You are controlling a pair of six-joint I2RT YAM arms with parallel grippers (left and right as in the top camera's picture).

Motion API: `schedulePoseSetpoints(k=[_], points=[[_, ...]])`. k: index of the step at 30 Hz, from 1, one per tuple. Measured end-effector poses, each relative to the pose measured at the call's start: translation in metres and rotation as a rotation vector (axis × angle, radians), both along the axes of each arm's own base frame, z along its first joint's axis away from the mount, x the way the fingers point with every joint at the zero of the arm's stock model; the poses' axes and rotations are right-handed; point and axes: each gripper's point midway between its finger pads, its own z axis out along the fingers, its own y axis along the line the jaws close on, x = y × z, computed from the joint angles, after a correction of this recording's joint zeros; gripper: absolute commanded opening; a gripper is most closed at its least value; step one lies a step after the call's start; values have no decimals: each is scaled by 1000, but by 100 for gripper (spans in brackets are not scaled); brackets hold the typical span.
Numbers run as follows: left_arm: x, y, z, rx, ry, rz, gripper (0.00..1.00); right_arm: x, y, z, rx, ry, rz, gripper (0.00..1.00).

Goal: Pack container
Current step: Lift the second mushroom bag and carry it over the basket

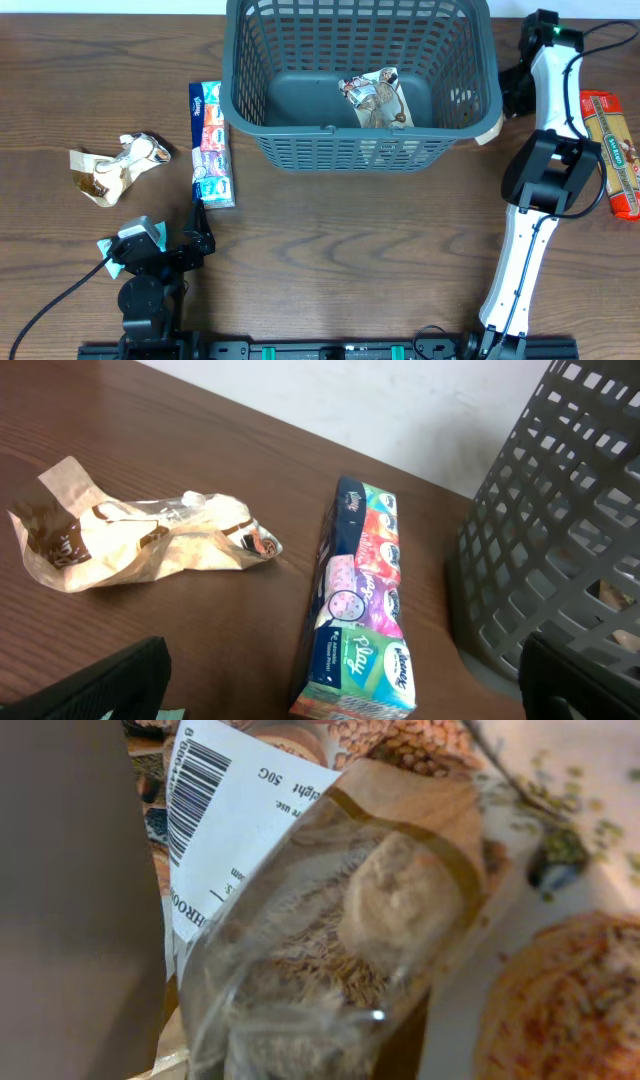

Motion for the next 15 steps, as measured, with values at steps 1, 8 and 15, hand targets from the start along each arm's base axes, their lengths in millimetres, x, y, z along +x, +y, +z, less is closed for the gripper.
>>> schedulePoseSetpoints(k=[1,8,15], points=[[0,0,0,0,0,0,98,6,1,10,2,-31,22,1],[0,0,0,0,0,0,98,33,11,193,-45,-451,128,1],[0,0,0,0,0,-1,98,-54,61,490,-198,-1145,302,1]])
